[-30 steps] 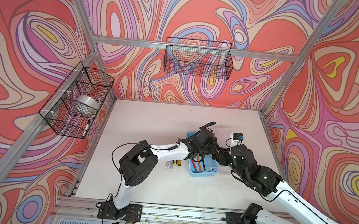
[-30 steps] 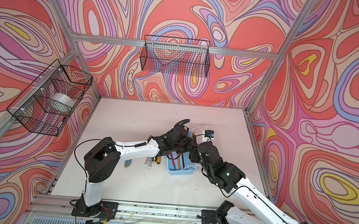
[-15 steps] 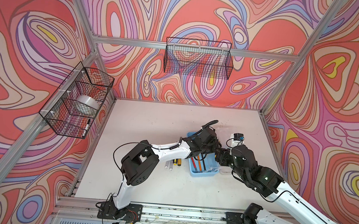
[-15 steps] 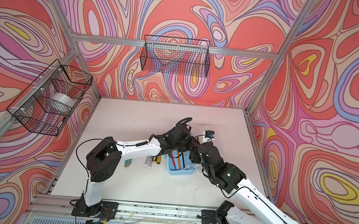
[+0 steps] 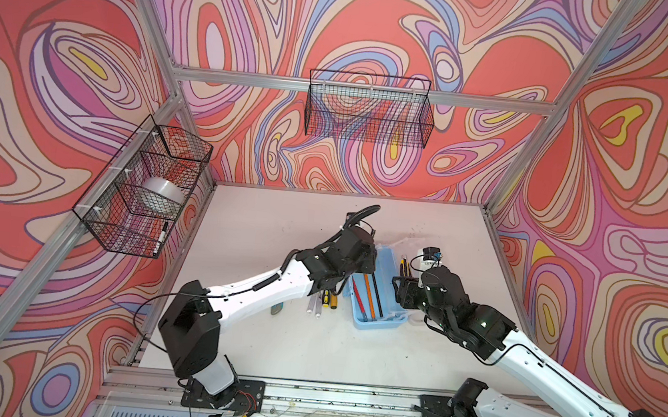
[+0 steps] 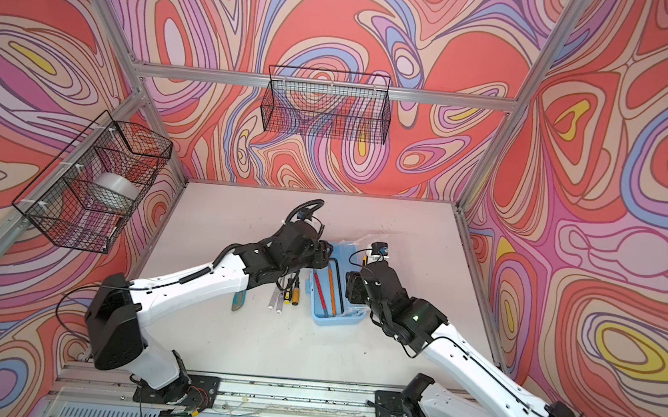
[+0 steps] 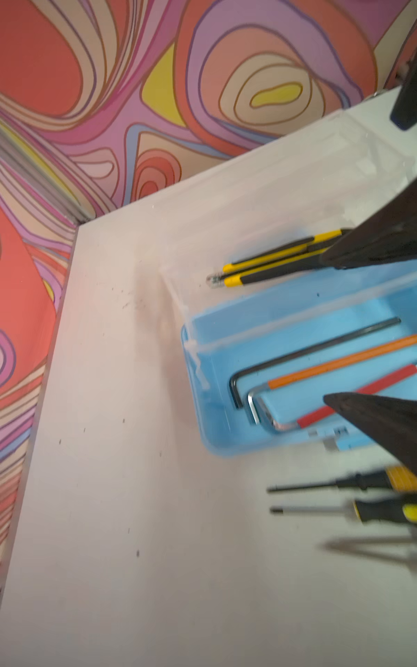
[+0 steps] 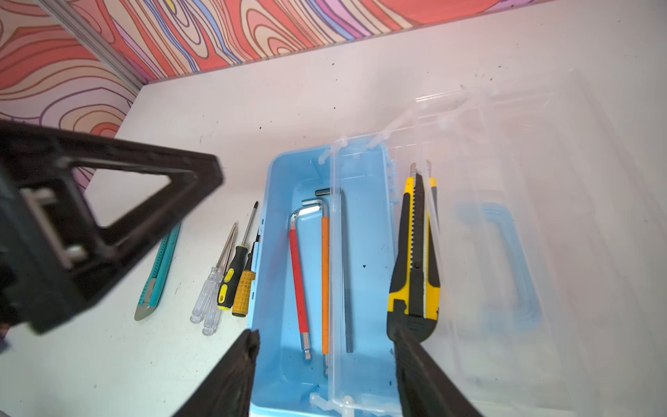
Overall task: Pack the tool kit
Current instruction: 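Carry the yellow knife into the box and release it while the right gripper draws back, then move the left gripper over the teal utility knife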
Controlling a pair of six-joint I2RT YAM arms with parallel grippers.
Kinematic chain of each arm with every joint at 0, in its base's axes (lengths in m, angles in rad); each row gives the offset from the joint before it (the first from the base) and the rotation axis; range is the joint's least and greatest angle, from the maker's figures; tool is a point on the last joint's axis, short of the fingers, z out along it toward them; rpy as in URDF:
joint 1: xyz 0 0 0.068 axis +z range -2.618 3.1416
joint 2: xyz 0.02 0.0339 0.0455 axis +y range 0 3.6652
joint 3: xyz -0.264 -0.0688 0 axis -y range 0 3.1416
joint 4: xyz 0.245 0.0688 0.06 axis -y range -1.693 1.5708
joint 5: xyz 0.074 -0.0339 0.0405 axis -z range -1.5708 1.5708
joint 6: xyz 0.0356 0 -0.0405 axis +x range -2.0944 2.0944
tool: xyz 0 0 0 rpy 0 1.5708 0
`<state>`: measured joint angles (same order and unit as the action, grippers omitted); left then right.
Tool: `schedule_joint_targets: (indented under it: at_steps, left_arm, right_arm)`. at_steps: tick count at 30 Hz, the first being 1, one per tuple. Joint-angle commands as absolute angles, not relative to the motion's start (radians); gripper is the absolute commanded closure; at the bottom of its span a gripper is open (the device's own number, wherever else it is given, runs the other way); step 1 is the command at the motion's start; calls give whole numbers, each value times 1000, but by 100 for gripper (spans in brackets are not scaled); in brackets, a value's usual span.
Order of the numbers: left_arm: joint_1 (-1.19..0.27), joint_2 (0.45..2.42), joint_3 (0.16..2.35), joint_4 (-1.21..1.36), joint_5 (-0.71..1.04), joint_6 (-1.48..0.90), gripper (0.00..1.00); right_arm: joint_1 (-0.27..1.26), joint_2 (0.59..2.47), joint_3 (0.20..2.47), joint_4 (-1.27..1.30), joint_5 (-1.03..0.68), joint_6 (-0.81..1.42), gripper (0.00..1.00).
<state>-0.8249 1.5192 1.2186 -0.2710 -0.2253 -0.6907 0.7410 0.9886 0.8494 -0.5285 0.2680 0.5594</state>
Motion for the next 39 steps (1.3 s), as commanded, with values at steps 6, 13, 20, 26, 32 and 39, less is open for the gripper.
schedule_joint_targets:
  at_steps: [6,13,20,26,32,39]
  left_arm:
    - [-658,1335,977,-462,-285,-637,44]
    - [-548,1251,849,-515,-284,-645,43]
    - [-470,1266,773,-491,-244,-637,43]
    - [-433,1311,739,-440,-214,-621,43]
    - [-413,1388,732,-384,-198,-608,44]
    - [-408,1438,741,-366,-200,-594,47]
  right_arm:
    - [789,1129,851,-420,194,601,35]
    - [900,1264,851,-355,200,651,34]
    - [931,1346,862,-296,175,664,32]
    - [931,1366,867,-290,174,660,32]
    - [931,1375,872,-298,185,658,32]
    - [931,1384,868,-296,196,656,32]
